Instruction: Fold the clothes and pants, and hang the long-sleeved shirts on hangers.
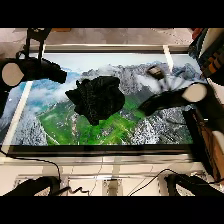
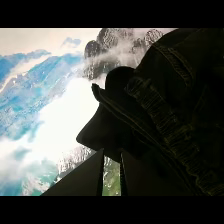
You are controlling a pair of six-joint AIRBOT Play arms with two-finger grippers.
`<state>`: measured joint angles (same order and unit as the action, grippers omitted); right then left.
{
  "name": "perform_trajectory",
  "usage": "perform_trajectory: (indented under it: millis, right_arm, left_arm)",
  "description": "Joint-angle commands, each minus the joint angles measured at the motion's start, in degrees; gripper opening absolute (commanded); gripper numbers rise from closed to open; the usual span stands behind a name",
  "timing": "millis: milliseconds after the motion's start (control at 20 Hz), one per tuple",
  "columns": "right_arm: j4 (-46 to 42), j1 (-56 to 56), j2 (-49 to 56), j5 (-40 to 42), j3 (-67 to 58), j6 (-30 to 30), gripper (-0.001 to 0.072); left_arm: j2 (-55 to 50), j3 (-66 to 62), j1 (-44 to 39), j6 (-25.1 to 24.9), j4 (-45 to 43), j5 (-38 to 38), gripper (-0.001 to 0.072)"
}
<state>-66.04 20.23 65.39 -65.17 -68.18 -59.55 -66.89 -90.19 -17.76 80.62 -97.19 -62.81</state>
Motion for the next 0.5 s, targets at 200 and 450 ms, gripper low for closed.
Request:
perform_trajectory:
  millis: [200,450]
  right_arm:
    - [-11.9,20.7,14.4,27.7,1.3,5.4,0.045]
    - [-12.1,23.9,22.4,32.2,1.2,9.8,0.0453]
  left_arm:
    - [0.0,0.0,0.0,0.0,-0.1,0.2,0.0122]
    - [0.0,0.0,0.0,0.0,-0.1,0.2,0.0122]
